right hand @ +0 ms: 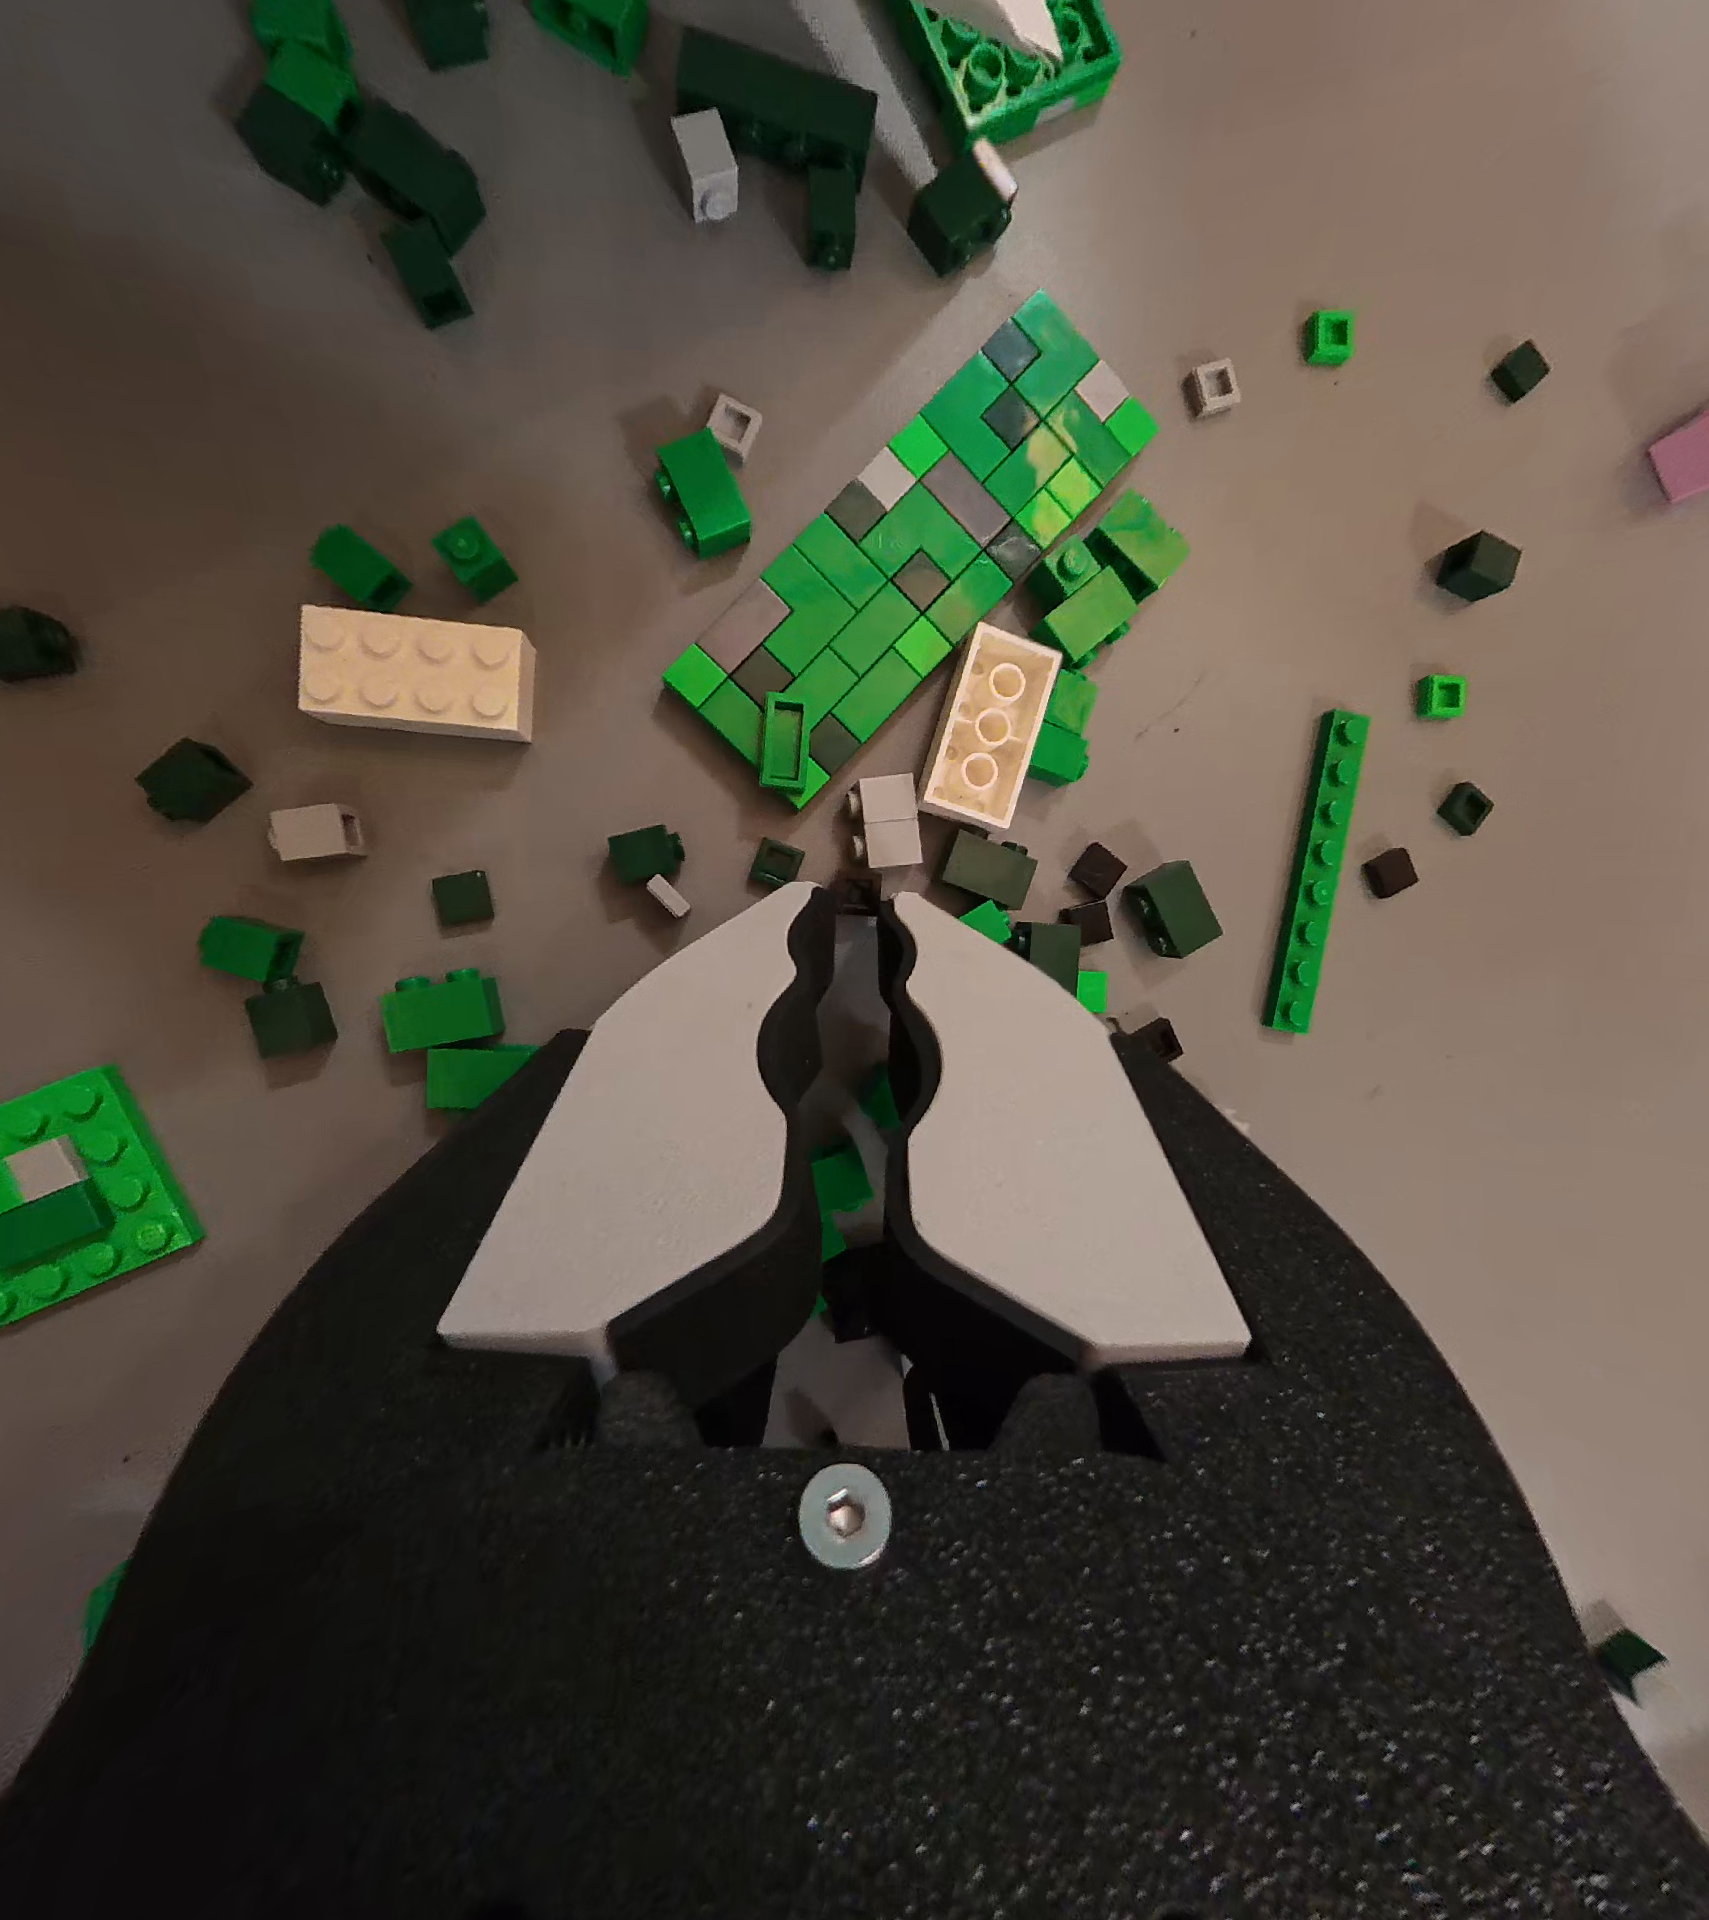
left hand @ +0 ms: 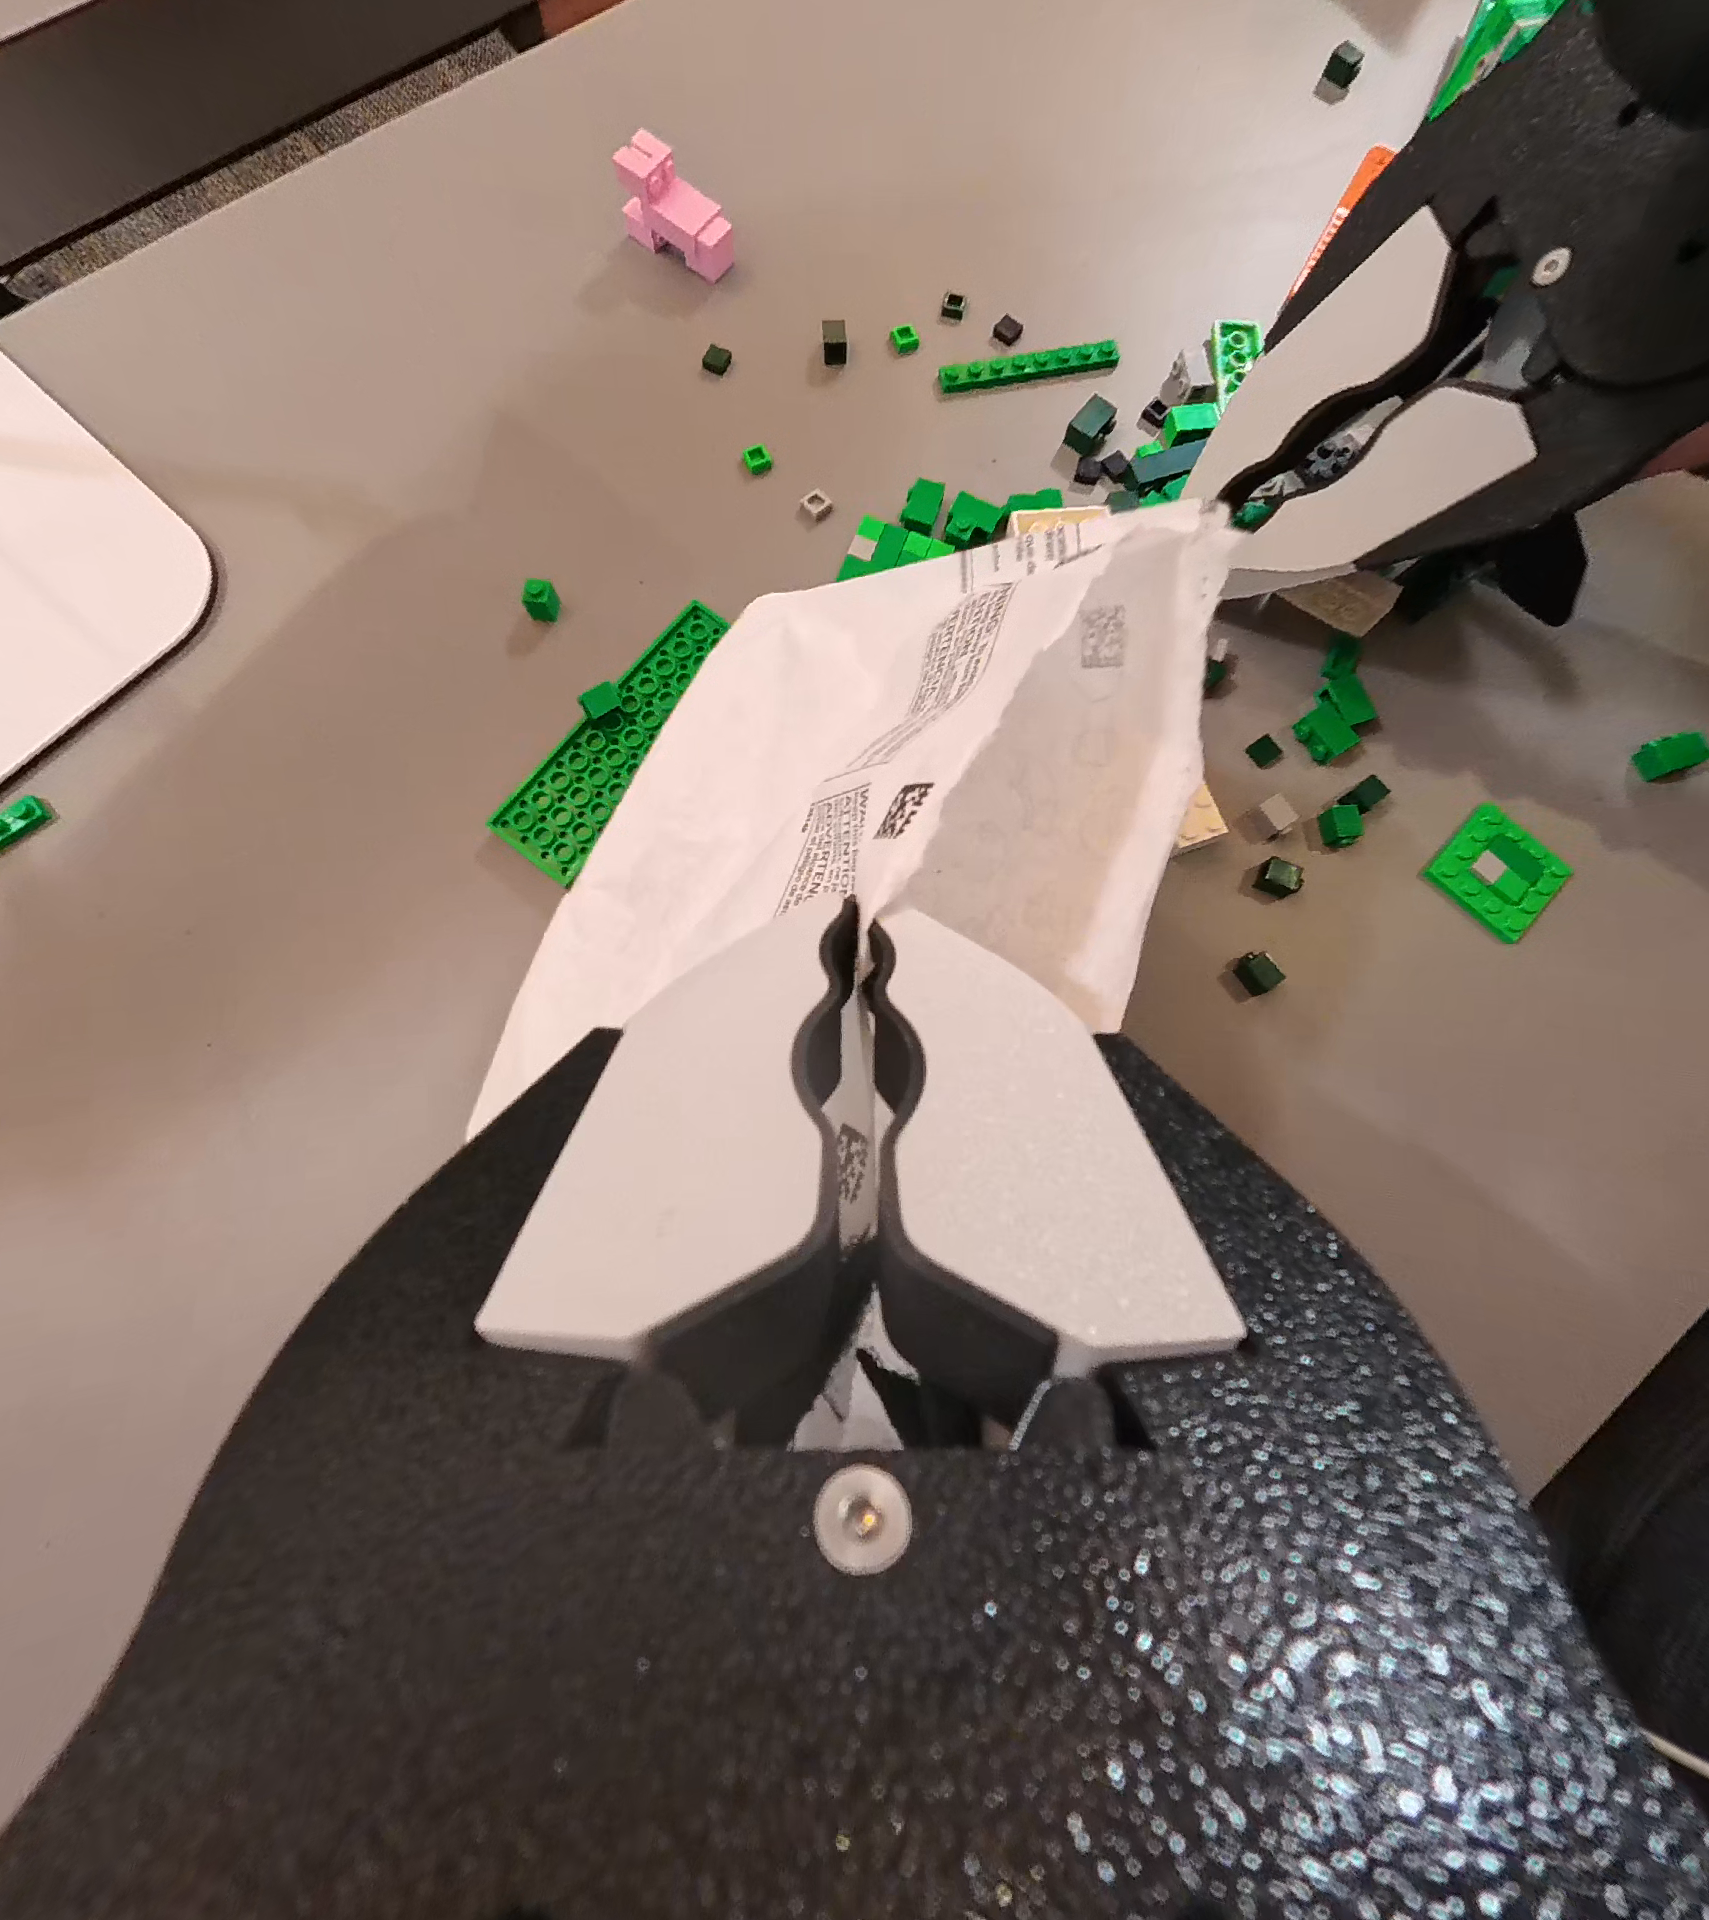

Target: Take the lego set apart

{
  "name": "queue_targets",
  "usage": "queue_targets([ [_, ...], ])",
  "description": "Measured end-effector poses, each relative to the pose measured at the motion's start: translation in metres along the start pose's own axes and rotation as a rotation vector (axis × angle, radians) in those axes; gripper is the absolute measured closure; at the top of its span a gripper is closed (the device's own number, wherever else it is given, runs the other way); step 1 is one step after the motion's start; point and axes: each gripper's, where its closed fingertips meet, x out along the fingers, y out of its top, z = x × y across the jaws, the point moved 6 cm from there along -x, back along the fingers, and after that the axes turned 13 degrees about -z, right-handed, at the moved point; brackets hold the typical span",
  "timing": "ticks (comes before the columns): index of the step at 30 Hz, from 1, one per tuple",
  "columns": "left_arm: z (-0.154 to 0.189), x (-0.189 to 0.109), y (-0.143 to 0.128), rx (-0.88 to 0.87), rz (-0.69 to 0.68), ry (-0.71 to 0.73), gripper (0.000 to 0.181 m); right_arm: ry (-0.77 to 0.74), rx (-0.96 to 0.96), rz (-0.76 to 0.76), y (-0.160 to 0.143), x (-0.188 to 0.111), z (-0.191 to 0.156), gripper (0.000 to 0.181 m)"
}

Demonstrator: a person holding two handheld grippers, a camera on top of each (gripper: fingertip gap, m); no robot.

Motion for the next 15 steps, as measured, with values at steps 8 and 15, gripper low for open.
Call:
queue_targets([
  [8, 0.001, 0.0, 0.001, -0.004, 0.007, -0.002, 0.181, -0.036, -0.117, 0.367, 0.046, -0.056, -0.03, 0.174],
  [15, 0.003, 0.003, 0.002, 0.006, -0.002, -0.001, 0.181, -0.161, -0.3, 0.465, 0.122, -0.075, -0.079, 0.174],
])
